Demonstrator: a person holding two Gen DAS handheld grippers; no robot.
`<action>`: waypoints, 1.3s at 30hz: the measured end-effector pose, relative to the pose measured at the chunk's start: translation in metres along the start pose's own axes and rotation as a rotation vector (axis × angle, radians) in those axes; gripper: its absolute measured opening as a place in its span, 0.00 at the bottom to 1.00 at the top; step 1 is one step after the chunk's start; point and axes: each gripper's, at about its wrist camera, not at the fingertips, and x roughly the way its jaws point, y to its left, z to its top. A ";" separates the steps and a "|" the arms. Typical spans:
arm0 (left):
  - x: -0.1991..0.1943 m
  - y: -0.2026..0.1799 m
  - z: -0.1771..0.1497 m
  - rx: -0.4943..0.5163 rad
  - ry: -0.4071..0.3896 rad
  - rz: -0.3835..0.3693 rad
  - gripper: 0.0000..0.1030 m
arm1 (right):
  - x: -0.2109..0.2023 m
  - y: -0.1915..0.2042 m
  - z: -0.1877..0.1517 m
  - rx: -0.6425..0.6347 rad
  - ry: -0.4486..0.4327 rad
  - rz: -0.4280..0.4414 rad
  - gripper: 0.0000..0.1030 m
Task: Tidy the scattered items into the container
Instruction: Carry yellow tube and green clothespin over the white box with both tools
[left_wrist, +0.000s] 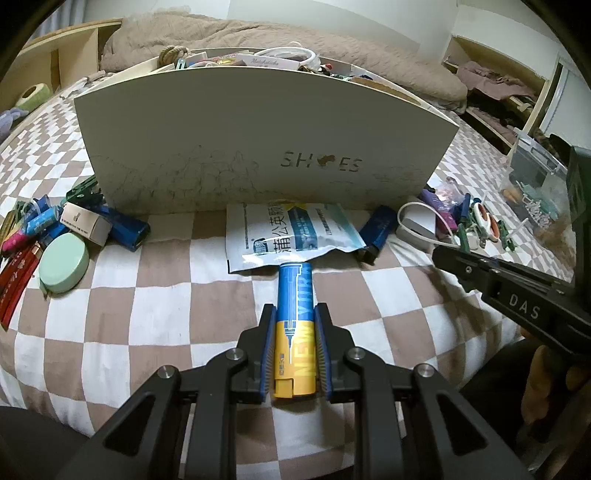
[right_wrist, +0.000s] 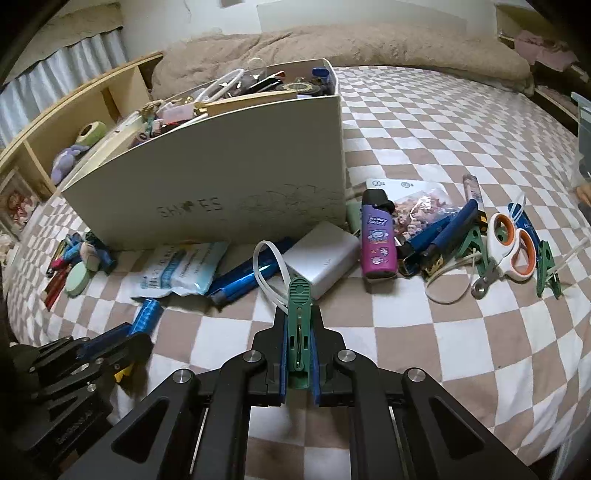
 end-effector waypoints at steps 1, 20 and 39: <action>-0.001 0.000 0.000 -0.002 0.000 -0.006 0.20 | -0.001 0.001 0.000 0.002 -0.001 0.009 0.10; -0.046 -0.003 0.039 0.029 -0.114 -0.030 0.20 | -0.046 0.009 0.024 0.047 -0.105 0.094 0.10; -0.071 0.010 0.163 0.048 -0.314 0.030 0.20 | -0.072 0.000 0.138 0.048 -0.279 0.119 0.10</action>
